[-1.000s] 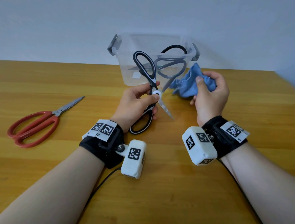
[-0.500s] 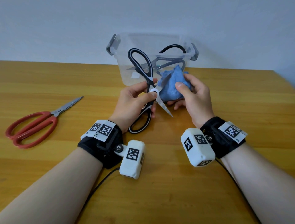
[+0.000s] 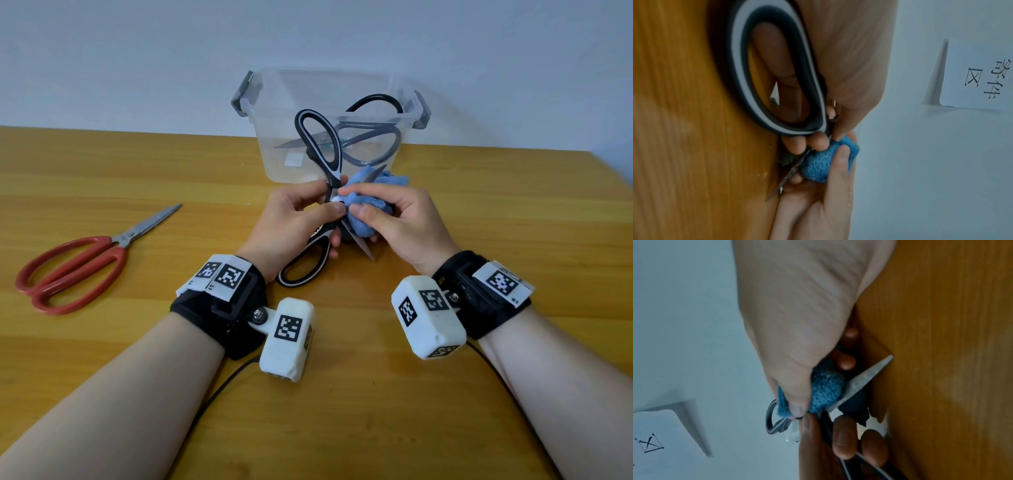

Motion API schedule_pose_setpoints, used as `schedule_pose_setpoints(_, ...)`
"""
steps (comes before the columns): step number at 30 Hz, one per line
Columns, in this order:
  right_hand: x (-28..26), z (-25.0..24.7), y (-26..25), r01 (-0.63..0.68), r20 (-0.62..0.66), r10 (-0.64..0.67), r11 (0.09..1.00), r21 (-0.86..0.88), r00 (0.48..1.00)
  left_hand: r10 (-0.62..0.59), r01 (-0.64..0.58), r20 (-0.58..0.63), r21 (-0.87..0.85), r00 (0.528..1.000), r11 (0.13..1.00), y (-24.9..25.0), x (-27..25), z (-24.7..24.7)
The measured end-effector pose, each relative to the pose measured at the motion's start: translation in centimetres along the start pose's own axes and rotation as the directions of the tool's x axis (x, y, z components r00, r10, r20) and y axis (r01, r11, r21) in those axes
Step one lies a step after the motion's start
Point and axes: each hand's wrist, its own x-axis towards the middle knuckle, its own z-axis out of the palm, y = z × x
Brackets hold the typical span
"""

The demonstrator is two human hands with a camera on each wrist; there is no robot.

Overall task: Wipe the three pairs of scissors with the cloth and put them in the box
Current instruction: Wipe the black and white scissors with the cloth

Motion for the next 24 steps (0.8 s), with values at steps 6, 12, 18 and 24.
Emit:
schedule_pose_setpoints(6,0.1,0.3,0.2,-0.018,-0.172,0.014,1.0,-0.019,0.985,-0.009,0.008,0.044,0.011,0.999,1.0,-0.2,0.1,-0.1)
schedule_pose_setpoints(12,0.4,0.5,0.3,-0.077,-0.428,0.103,0.994,0.076,0.898,-0.024,0.023,0.037,0.009,0.999,1.0,-0.3,0.0,0.1)
schedule_pose_setpoints(18,0.7,-0.4,0.5,-0.016,-0.477,0.143,0.965,0.26,0.867,-0.027,0.028,-0.038,0.007,0.999,1.0,-0.3,0.2,0.2)
schedule_pose_setpoints(24,0.1,0.3,0.2,-0.039,-0.115,0.042,0.999,0.031,0.993,-0.001,-0.001,0.042,0.052,0.999,0.999,-0.2,0.1,0.0)
